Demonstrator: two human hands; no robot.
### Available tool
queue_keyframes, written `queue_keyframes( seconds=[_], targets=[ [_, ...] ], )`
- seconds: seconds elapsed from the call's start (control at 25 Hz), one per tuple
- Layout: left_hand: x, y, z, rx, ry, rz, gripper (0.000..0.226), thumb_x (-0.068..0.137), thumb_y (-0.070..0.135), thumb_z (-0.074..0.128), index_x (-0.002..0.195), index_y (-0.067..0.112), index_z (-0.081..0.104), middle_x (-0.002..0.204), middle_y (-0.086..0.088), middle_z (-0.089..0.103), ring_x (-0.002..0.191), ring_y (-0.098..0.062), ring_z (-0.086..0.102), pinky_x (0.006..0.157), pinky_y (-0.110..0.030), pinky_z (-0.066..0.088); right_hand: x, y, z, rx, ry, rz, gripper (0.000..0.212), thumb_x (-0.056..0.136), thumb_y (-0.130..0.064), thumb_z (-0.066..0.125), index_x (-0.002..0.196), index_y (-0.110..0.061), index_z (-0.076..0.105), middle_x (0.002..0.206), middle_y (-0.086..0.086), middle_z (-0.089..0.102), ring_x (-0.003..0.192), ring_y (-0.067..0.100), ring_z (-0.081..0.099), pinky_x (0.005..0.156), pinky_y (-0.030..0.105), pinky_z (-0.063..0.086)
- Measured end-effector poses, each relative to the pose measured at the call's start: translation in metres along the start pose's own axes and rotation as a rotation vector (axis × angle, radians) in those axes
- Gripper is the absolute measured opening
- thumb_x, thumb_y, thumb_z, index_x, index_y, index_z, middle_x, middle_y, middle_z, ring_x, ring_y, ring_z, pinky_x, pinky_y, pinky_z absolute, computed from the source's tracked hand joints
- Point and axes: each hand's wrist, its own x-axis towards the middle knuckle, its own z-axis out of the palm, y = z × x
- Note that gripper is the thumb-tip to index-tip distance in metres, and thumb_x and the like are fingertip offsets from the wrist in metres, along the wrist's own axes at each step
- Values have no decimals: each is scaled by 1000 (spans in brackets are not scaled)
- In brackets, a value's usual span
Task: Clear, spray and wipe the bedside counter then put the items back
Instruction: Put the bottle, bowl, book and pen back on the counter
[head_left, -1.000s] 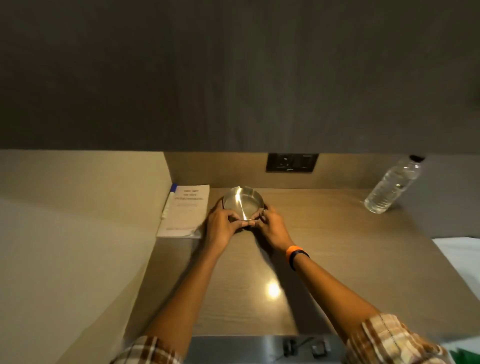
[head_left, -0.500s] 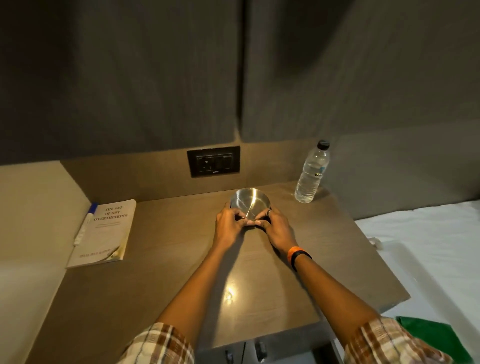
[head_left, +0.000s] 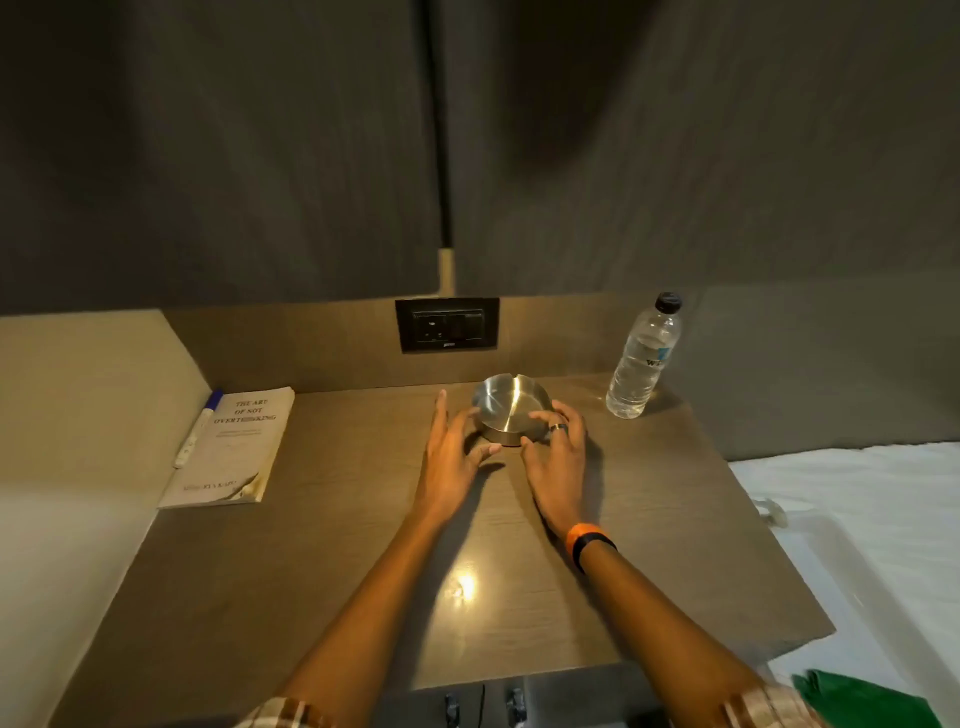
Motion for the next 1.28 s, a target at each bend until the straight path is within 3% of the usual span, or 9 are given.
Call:
queue_keyframes(
  seconds=[0.12, 0.32, 0.52, 0.64, 0.76, 0.92, 1.0, 1.16, 1.28],
  targets=[
    [-22, -24, -42, 151, 175, 1, 57, 87, 30, 74, 138, 35, 48, 164, 6, 18, 145, -7, 24, 109, -27, 35, -25, -26, 41, -50, 15, -130, 26, 93, -20, 64, 117, -26, 60, 142, -11, 37, 117, -9, 44, 101, 22, 49],
    [-36, -106, -153, 383, 441, -160, 45, 98, 29, 60, 140, 18, 52, 148, -12, 45, 136, -29, 43, 111, -45, 42, -49, -105, 156, 78, -355, -192, 26, 97, -27, 59, 123, -27, 57, 130, -16, 40, 114, -3, 54, 102, 30, 54],
    [-16, -160, -229, 603, 196, -447, 46, 100, 25, 55, 143, 14, 44, 154, -15, 30, 141, -32, 33, 113, -44, 42, -55, -164, 244, 29, -542, -143, 34, 98, -34, 59, 126, -16, 62, 123, 2, 57, 102, 17, 63, 95, 36, 55],
    [-2, -171, -238, 791, 23, -418, 40, 98, 22, 58, 134, 8, 50, 148, -21, 37, 136, -36, 38, 113, -43, 39, -53, -172, 271, -69, -544, -94, 29, 99, -23, 60, 123, -10, 67, 118, 15, 67, 97, 25, 68, 93, 37, 56],
    [11, -173, -239, 888, 20, -341, 33, 99, 23, 58, 129, 9, 53, 134, -20, 52, 122, -33, 46, 106, -38, 40, -54, -168, 278, -88, -473, -77, 19, 95, -9, 62, 109, -7, 75, 117, 14, 69, 106, 26, 66, 89, 24, 49],
    [19, -177, -241, 690, 88, -295, 33, 99, 19, 59, 129, 8, 57, 129, -18, 58, 117, -32, 55, 99, -37, 49, -53, -171, 270, 50, -486, 9, 20, 91, -2, 66, 110, -4, 73, 114, 13, 72, 101, 20, 68, 97, 30, 55],
    [19, -169, -230, 395, 109, -285, 27, 96, 9, 62, 122, 9, 67, 127, -14, 64, 118, -29, 59, 94, -32, 50, -51, -169, 256, 220, -421, 119, 24, 91, 3, 65, 114, -4, 69, 109, 8, 74, 93, 11, 68, 95, 33, 58],
    [16, -134, -183, -171, 3, -293, 27, 89, 7, 71, 115, 13, 73, 117, -8, 74, 105, -18, 69, 74, -13, 49, -43, -146, 215, 300, -331, 172, 36, 90, 7, 58, 123, -7, 66, 115, 5, 72, 104, 14, 68, 87, 16, 56],
    [12, -117, -147, -313, -108, -311, 39, 85, 7, 76, 123, 11, 69, 123, -9, 71, 104, -17, 69, 88, -25, 58, -35, -126, 180, 207, -353, 125, 37, 84, 7, 58, 115, -10, 72, 105, 7, 76, 102, 21, 71, 93, 35, 58]
  ],
)
